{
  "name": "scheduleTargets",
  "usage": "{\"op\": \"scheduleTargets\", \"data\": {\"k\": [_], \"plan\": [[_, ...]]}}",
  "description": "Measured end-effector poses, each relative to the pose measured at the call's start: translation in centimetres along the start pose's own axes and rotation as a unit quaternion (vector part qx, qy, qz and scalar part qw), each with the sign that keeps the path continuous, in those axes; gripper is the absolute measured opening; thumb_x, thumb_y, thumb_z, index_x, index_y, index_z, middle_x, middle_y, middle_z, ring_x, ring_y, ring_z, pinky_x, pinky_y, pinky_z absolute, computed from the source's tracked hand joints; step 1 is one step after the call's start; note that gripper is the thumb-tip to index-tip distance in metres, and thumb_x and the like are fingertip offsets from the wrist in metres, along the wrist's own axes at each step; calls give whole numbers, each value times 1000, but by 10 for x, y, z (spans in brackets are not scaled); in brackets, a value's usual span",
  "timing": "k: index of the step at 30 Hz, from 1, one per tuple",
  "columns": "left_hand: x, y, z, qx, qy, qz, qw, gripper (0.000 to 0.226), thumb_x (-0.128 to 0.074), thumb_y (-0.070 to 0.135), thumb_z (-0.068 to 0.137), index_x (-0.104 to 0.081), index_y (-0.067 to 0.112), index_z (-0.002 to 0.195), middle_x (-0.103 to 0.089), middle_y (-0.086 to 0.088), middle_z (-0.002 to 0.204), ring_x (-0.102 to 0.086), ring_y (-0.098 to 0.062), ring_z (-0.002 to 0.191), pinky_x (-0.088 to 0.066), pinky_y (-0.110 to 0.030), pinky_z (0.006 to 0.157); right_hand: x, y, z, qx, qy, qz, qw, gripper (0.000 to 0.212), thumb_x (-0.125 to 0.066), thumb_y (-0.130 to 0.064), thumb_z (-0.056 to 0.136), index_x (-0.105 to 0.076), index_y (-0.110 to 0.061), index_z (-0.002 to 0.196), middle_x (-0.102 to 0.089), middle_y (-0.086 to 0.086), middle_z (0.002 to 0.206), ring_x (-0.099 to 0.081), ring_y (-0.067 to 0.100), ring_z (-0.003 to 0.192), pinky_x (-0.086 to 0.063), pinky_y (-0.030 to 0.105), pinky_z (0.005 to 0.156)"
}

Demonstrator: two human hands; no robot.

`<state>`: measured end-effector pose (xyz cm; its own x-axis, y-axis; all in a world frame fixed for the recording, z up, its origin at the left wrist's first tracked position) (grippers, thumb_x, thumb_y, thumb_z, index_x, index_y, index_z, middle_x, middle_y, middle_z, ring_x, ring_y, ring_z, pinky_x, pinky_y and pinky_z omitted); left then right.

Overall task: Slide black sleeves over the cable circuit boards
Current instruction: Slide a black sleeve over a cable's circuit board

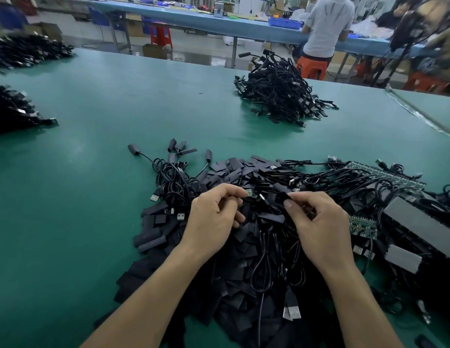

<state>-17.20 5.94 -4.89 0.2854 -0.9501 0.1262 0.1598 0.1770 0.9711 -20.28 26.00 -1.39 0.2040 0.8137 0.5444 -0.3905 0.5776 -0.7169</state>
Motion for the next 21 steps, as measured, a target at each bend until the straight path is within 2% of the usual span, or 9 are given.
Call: {"op": "scheduleTargets", "data": {"k": [3, 4, 6, 8, 12, 15, 17, 19, 21], "plan": [[-3, 3, -1, -13, -16, -4, 1000, 17, -63, 15, 93, -72, 29, 92, -70, 5, 74, -70, -18, 67, -55, -27, 58, -11, -8, -2, 19, -69, 53, 996, 30, -70, -16, 90, -63, -45, 90, -67, -19, 88, -61, -4, 88, -44, 6, 74], [-5, 5, -2, -20, -30, -7, 999, 8, -66, 25, 89, -73, 30, 91, -71, 3, 76, -70, -22, 68, -57, -33, 60, -16, -10, -3, 28, -97, 55, 993, 28, -70, -16, 90, -66, -44, 92, -68, -22, 88, -62, -4, 89, -44, 7, 75], [-8, 9, -4, -36, -50, -13, 998, 12, -69, 41, 83, -73, 32, 89, -72, 1, 77, -68, -24, 67, -57, -44, 64, -23, -14, -7, 55, -135, 39, 989, 23, -70, -16, 90, -74, -36, 100, -68, -25, 90, -63, -2, 94, -45, 9, 79], [-8, 10, -4, -44, -56, -11, 997, 14, -70, 45, 81, -73, 32, 86, -70, 2, 71, -63, -19, 62, -55, -43, 64, -26, -15, -9, 65, -146, 47, 986, 25, -71, -16, 89, -74, -35, 104, -69, -22, 91, -64, 2, 93, -47, 12, 79], [-8, 8, -3, -37, -47, -7, 998, 11, -71, 40, 82, -73, 30, 83, -69, -6, 70, -62, -30, 62, -53, -52, 63, -23, -14, -9, 56, -137, 86, 985, 31, -77, -19, 85, -68, -39, 107, -66, -13, 83, -63, 10, 79, -47, 15, 69], [-10, 7, -2, -29, -48, -9, 998, 8, -72, 36, 83, -75, 29, 82, -70, -4, 70, -60, -18, 60, -53, -47, 60, -22, -24, -10, 114, -112, 17, 987, 36, -84, -20, 77, -69, -37, 104, -62, -19, 88, -59, 6, 82, -44, 13, 72], [-12, 6, -2, -30, -57, -6, 998, 7, -73, 32, 86, -75, 28, 81, -71, 2, 69, -60, -10, 60, -51, -33, 55, -23, -30, -12, 143, -87, -26, 986, 33, -85, -16, 75, -72, -30, 102, -62, -19, 92, -57, 0, 86, -44, 13, 76], [-12, 6, -2, -31, -62, -9, 998, 12, -73, 24, 90, -75, 29, 79, -71, 8, 67, -60, -4, 59, -47, -20, 56, -21, -33, -13, 158, -58, -58, 984, 29, -83, -14, 76, -75, -23, 102, -66, -12, 94, -59, 5, 90, -50, 24, 79], [-12, 5, -2, -27, -59, -10, 998, 15, -71, 22, 91, -75, 29, 79, -70, 9, 66, -59, -3, 58, -47, -18, 57, -19, -36, -14, 171, -38, -75, 982, 29, -82, -14, 78, -76, -18, 107, -69, -6, 96, -61, 13, 92, -53, 35, 81]]}}
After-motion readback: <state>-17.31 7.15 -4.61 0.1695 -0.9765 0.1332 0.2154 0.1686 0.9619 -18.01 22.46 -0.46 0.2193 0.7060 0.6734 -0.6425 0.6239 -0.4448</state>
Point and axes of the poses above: each hand's wrist, its own z-axis towards the middle knuckle, its own x-axis out of the back of the hand, y = z × x, the point moved 7 cm from there along z, towards the middle knuckle
